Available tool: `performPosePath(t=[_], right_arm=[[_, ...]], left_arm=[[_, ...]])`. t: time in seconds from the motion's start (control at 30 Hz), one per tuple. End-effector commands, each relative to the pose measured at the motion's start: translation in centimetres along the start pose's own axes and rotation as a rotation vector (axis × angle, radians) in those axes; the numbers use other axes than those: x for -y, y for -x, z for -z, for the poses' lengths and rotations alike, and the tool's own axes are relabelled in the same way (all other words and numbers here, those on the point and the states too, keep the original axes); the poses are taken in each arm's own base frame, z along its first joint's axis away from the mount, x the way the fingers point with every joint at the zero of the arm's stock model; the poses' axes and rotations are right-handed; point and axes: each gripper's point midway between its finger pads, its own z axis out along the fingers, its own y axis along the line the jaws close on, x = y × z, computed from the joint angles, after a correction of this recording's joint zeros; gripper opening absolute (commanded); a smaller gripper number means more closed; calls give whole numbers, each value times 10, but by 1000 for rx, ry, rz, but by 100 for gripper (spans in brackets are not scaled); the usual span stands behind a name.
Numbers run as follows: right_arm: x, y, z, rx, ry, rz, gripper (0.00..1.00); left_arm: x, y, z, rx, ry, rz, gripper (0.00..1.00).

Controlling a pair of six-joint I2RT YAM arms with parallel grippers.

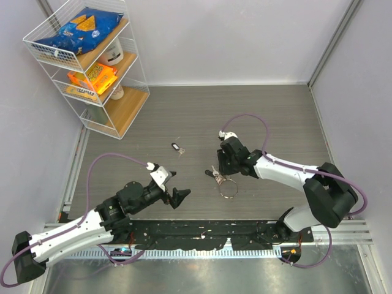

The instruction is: Put the keys on the keyring

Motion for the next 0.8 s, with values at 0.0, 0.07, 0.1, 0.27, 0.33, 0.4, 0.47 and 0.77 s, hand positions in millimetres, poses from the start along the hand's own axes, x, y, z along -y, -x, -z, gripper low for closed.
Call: performPosePath(t=[0.0,0.07,0.1,0.27,0.33,0.4,0.47,0.77], right_arm=[[1,9,-7,45,-13,-50,29],[-2,8,-10,36,-1,-53,21],[-3,7,-11,31,2,-53,20],[1,-2,-14,13,-6,-53,6],[4,-5,-15,11,-19,-58,6],[8,-10,-16,3,-35,-58,6],[13,-15,-16,-2,-53,-55,6],[12,-34,-18,-28,-20,-72,68]], left_arm=[[0,14,-1,50,-1,9,93],[2,14,0,50,-7,12,93],[2,15,0,55,-8,14,92],[1,15,1,60,-7,15,93],[1,15,1,58,-5,15,93],[1,15,1,55,-6,14,92],[1,13,0,49,-5,14,92],[2,12,-1,41,-8,15,92]])
